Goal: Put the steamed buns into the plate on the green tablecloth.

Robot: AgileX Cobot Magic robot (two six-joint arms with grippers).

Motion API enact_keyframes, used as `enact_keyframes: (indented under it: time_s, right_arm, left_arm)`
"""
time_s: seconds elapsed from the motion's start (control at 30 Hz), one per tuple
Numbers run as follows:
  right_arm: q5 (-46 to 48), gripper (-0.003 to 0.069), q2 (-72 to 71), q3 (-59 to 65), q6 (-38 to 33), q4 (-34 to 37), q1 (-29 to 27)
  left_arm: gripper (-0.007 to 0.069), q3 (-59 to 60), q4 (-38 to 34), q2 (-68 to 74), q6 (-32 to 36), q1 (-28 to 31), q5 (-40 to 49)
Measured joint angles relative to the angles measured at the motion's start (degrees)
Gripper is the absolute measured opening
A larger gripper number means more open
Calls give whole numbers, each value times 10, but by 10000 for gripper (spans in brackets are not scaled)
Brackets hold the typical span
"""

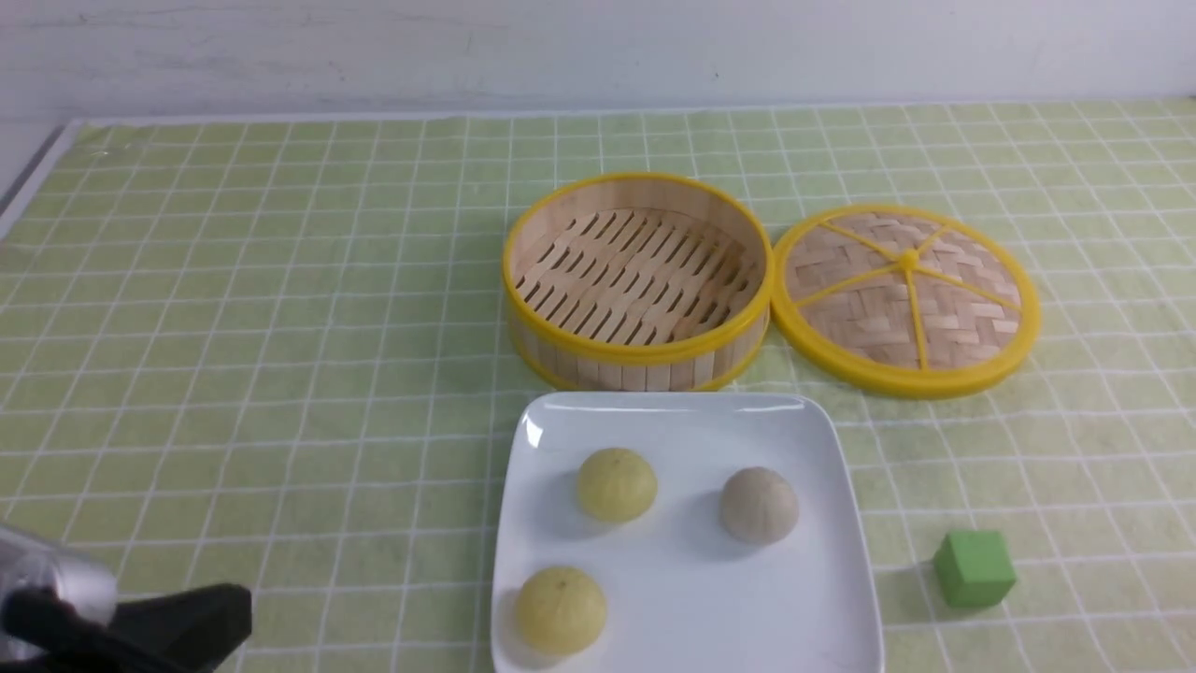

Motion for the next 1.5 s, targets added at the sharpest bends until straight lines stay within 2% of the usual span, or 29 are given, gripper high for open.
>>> enact_keyframes:
  time_s: [0.2,0.27,0.33,0.47,0.57,0.63,0.67,0.7,0.77,0.9,1.1,1.5]
  right_arm:
    - [0,112,0,0,0,0,0]
    - [1,118,0,0,0,0,0]
    - [1,120,0,0,0,0,0]
    - [1,125,0,0,0,0,0]
    - [1,129,0,0,0,0,0]
    - [1,132,0,0,0,0,0]
    - [1,132,0,0,0,0,0]
    - [1,134,0,0,0,0,0]
    - [1,137,0,0,0,0,0]
    - [1,145,0,0,0,0,0]
    - [1,152,0,0,0,0,0]
    - [1,155,0,0,0,0,0]
  left_arm:
    - [2,19,23,-1,0,0,-30]
    - [2,36,46,-9,0,10,-109]
    - [3,48,37,-23,6,39,-154]
    - [3,76,8,-63,41,134,-184]
    - [9,121,16,-118,65,253,-168]
    - [12,151,34,-145,62,309,-161]
    - [13,154,35,-148,62,309,-161]
    - [13,179,42,-164,51,345,-156]
    - [16,204,45,-179,38,372,-155]
    - [20,244,47,-224,32,384,-148]
    - [28,246,47,-233,34,384,-112]
    - [38,246,47,-233,34,384,-110]
